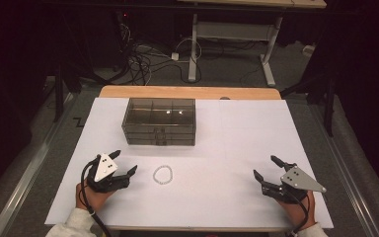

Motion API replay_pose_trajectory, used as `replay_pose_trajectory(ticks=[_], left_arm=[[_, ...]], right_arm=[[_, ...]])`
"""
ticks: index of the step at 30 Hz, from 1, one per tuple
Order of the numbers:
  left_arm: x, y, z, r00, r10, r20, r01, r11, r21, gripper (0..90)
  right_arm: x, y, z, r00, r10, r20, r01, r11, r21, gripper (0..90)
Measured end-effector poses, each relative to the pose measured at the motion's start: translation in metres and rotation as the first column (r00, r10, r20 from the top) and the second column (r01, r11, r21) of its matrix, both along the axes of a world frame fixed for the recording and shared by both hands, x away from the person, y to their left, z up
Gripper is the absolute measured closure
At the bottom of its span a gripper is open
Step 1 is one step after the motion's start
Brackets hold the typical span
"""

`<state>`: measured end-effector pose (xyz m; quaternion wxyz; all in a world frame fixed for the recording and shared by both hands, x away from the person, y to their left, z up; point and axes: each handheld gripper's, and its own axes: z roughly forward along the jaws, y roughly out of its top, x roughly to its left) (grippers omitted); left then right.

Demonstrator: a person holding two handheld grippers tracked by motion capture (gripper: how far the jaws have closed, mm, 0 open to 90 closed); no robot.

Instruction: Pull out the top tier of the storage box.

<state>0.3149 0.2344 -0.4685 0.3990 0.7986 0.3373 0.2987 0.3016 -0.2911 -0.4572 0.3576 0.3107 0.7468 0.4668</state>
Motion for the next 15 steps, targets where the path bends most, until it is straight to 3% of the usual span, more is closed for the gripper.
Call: replay_pose_trajectory(ticks=[7, 8, 15], left_arm=[[-0.0027, -0.0021, -0.0027, 0.9999, 0.008, -0.01, -0.008, 0.9995, 0.03, 22.7], [-0.0036, -0.0034, -0.003, 0.9999, 0.009, -0.008, -0.008, 0.9986, 0.052, 22.7], [-0.0054, -0.0068, -0.0001, 0.9995, 0.012, 0.029, -0.015, 0.996, 0.088, 22.8]], right_arm=[[0.0044, 0.0004, -0.0011, 0.9997, -0.005, -0.023, 0.005, 0.9999, 0.01, 25.7], [0.0056, 0.0015, -0.0013, 0.9998, -0.002, -0.02, 0.002, 1.0, 0.005, 25.8], [0.007, 0.0024, -0.0035, 0.9996, -0.007, -0.028, 0.007, 1.0, -0.007, 25.8]])
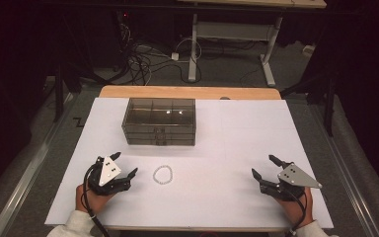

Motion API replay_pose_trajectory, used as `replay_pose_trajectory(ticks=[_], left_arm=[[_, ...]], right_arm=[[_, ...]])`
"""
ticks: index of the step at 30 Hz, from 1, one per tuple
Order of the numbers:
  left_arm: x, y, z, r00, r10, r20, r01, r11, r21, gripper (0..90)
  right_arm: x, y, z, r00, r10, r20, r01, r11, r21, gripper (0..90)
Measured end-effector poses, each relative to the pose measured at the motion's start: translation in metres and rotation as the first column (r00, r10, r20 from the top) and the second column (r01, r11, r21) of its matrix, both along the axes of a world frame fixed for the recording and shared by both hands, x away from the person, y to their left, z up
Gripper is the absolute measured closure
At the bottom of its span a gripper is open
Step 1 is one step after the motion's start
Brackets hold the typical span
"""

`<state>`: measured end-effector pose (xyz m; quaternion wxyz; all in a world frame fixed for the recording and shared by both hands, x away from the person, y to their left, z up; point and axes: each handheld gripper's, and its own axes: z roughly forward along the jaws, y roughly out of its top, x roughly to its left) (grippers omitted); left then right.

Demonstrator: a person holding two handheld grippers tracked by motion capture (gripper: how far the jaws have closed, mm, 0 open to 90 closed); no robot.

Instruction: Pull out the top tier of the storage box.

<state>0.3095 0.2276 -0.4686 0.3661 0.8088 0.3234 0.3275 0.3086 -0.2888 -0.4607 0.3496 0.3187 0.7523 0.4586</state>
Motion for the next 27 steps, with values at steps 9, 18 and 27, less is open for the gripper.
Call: replay_pose_trajectory(ticks=[9, 18, 27], left_arm=[[0.012, -0.012, 0.006, 0.9995, 0.003, 0.033, -0.004, 1.0, 0.009, 23.8], [0.028, -0.024, 0.013, 0.9981, 0.012, 0.06, -0.013, 0.9997, 0.022, 25.2], [0.052, -0.049, 0.023, 0.9953, 0.023, 0.094, -0.023, 0.9997, -0.002, 30.6]], right_arm=[[0.001, -0.003, -0.002, 0.9997, -0.018, -0.015, 0.018, 0.9998, -0.007, 25.8], [0.0, -0.003, -0.003, 0.9993, -0.026, -0.027, 0.026, 0.9996, -0.011, 27.3], [0.001, -0.004, -0.004, 0.9993, -0.029, -0.024, 0.029, 0.9995, -0.013, 27.3]])
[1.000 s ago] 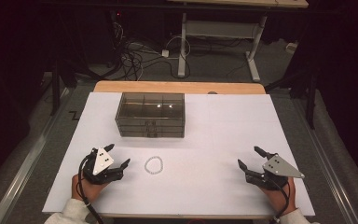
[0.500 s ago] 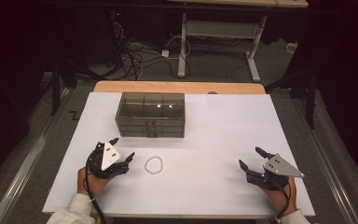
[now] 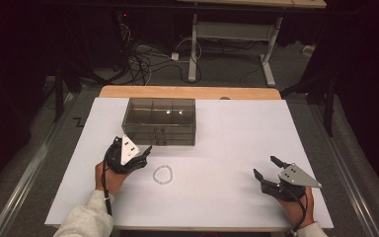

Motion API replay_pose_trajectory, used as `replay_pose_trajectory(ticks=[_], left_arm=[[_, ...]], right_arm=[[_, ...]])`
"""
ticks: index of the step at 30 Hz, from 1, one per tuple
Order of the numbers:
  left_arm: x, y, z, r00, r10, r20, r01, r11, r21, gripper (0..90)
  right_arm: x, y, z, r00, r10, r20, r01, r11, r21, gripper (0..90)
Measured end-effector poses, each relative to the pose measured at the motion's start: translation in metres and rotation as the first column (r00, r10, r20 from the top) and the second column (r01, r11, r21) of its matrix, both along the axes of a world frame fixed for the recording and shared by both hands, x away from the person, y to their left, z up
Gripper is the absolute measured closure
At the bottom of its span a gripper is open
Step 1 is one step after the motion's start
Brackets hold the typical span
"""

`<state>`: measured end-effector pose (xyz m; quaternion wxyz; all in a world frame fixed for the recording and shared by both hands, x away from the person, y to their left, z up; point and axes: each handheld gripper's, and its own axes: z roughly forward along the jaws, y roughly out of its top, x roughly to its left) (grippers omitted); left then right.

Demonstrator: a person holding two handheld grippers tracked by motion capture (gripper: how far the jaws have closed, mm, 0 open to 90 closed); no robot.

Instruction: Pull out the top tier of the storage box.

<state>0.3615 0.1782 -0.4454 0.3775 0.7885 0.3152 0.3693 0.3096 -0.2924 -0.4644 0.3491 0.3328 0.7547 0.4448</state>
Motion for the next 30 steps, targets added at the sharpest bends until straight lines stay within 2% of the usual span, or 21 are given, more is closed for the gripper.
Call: replay_pose_trajectory(ticks=[3, 5, 6, 7, 9, 10, 11, 13, 17, 19, 20, 26, 30], left_arm=[[0.005, -0.008, 0.0, 1.0, 0.004, 0.003, -0.004, 1.0, 0.008, 33.7], [0.011, -0.015, 0.0, 0.9995, 0.027, 0.016, -0.027, 0.9996, -0.003, 34.0], [0.012, -0.017, 0.0, 0.9996, 0.022, 0.017, -0.022, 0.9997, -0.006, 35.7], [0.014, -0.018, -0.001, 0.9998, 0.009, 0.016, -0.009, 0.9999, -0.009, 43.8], [0.015, -0.02, -0.002, 0.9998, 0.015, 0.016, -0.015, 0.9998, -0.011, 45.7], [0.018, -0.025, -0.004, 0.9995, 0.029, 0.015, -0.029, 0.9995, 0.009, 45.7], [0.018, -0.025, -0.004, 0.9995, 0.029, 0.015, -0.029, 0.9995, 0.009, 45.9], [0.022, -0.029, -0.006, 0.9983, 0.047, 0.034, -0.049, 0.9978, 0.044, 45.9], [0.023, -0.033, -0.008, 0.9974, 0.039, 0.061, -0.044, 0.9964, 0.073, 51.4], [0.022, -0.038, -0.009, 0.9963, 0.046, 0.073, -0.052, 0.9947, 0.089, 56.2], [0.022, -0.042, -0.01, 0.9944, 0.057, 0.089, -0.066, 0.9918, 0.109, 58.5], [0.022, -0.041, -0.012, 0.9922, 0.087, 0.089, -0.096, 0.9897, 0.106, 66.8], [0.022, -0.043, -0.013, 0.9901, 0.1, 0.099, -0.11, 0.9877, 0.11, 68.0]], right_arm=[[-0.001, 0.0, 0.0, 1.0, 0.009, 0.0, -0.009, 0.9999, 0.006, 27.3], [-0.001, 0.001, -0.001, 0.9999, 0.015, 0.003, -0.015, 0.9999, 0.0, 27.3], [-0.001, 0.001, -0.001, 0.9999, 0.016, 0.003, -0.016, 0.9999, -0.001, 27.3], [-0.001, 0.001, -0.001, 0.9999, 0.014, 0.004, -0.014, 0.9999, -0.006, 27.3], [-0.001, 0.001, -0.001, 0.9999, 0.012, 0.007, -0.011, 0.9999, -0.012, 27.3], [-0.001, 0.001, -0.001, 0.9998, 0.016, 0.01, -0.016, 0.9998, -0.01, 27.3], [-0.001, 0.001, -0.001, 0.9998, 0.016, 0.01, -0.016, 0.9998, -0.01, 27.3], [-0.001, 0.001, -0.001, 0.9999, 0.012, 0.011, -0.012, 0.9999, -0.008, 27.4], [0.0, 0.001, -0.001, 0.9999, 0.007, 0.013, -0.007, 0.9999, -0.012, 27.8], [0.0, 0.001, -0.002, 0.9999, 0.003, 0.015, -0.003, 0.9998, -0.021, 28.0], [0.001, 0.002, -0.003, 0.9998, 0.0, 0.019, 0.001, 0.9992, -0.041, 28.1], [0.001, 0.003, -0.004, 0.9997, 0.004, 0.023, -0.003, 0.9984, -0.057, 28.5], [0.0, 0.003, -0.003, 0.9995, 0.003, 0.03, -0.001, 0.9983, -0.058, 28.5]])
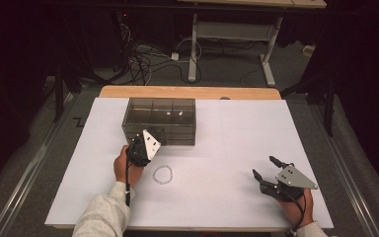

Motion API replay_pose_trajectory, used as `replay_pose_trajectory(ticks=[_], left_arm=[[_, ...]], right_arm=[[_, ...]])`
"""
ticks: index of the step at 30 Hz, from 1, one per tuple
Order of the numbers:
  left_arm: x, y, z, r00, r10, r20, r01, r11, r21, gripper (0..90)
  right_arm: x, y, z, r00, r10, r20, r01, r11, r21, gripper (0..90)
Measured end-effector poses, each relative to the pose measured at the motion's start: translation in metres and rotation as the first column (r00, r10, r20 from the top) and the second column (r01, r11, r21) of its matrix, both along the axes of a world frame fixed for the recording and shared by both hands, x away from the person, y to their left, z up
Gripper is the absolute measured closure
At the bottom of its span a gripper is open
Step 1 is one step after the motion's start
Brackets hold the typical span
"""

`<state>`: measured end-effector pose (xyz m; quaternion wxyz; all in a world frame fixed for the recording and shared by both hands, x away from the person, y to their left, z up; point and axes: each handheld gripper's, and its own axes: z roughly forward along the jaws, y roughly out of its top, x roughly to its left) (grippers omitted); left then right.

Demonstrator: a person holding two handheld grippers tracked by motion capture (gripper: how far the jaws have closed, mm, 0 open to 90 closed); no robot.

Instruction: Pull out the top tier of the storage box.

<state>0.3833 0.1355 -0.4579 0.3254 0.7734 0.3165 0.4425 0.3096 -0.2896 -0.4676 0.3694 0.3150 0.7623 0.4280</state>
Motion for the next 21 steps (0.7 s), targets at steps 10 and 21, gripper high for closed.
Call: replay_pose_trajectory(ticks=[10, 21], left_arm=[[-0.0007, -0.0004, -0.0013, 0.9994, 0.036, -0.005, -0.036, 0.9994, 0.003, 75.7], [-0.0046, 0.0035, 0.0007, 0.9996, 0.015, -0.024, -0.016, 0.9997, -0.021, 76.2]], right_arm=[[-0.0016, -0.0001, 0.0018, 0.9999, 0.005, 0.014, -0.005, 1.0, -0.005, 28.8], [-0.002, -0.0016, 0.0037, 0.9998, 0.005, 0.021, -0.005, 1.0, -0.006, 29.0]])
